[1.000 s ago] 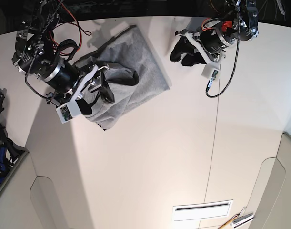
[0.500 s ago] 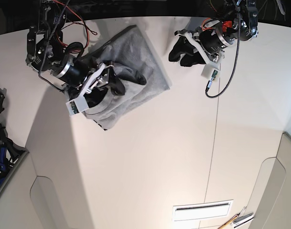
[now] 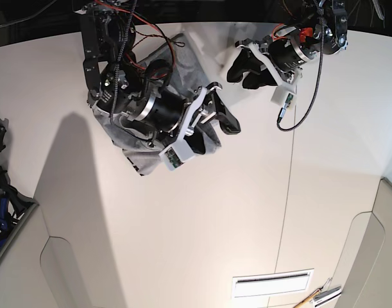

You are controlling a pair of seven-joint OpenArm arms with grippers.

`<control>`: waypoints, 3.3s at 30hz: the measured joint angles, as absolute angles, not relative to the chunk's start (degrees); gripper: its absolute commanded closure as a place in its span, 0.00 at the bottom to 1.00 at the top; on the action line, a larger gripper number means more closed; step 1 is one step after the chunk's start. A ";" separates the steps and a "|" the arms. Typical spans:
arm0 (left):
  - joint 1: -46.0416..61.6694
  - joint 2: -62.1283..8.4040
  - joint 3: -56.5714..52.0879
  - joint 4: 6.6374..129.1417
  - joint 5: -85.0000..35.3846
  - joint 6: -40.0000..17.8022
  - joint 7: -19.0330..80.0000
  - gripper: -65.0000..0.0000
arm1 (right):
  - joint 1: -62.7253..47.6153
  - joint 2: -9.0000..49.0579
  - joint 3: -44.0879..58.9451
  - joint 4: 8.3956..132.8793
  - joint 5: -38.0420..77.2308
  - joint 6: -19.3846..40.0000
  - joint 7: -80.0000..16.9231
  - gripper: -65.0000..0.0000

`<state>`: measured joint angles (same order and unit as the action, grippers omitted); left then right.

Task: Fold the T-shirt properly
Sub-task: 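Lift and flip the folded bundle with the right gripper, then grasp the bundle with both grippers and square it on the table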

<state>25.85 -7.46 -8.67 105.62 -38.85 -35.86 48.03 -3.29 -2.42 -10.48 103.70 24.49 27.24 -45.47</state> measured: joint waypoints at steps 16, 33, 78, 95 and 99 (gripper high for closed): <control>25.85 -7.46 -8.64 105.62 -38.87 -35.86 48.64 0.50 | -3.01 -3.22 -10.74 104.14 37.50 32.40 -50.48 0.37; 25.82 -7.46 -8.64 105.62 -42.24 -35.88 51.29 0.50 | -3.01 -6.85 -10.79 104.14 40.07 32.40 -54.13 0.37; 29.32 -7.70 14.94 111.96 -26.41 -35.59 41.82 1.00 | 21.30 3.86 -7.79 71.96 25.98 32.84 -38.30 1.00; 23.33 -7.49 4.32 101.49 -23.49 -36.12 41.08 1.00 | 22.70 8.73 -19.16 68.45 19.90 33.17 -38.13 1.00; 18.20 -8.47 0.47 98.54 -23.22 -36.01 41.15 1.00 | 19.59 11.55 -18.76 68.66 23.03 33.04 -38.48 1.00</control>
<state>18.20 -8.47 0.47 98.54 -23.22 -36.01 41.15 19.59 11.55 -18.76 68.66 23.03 33.04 -38.48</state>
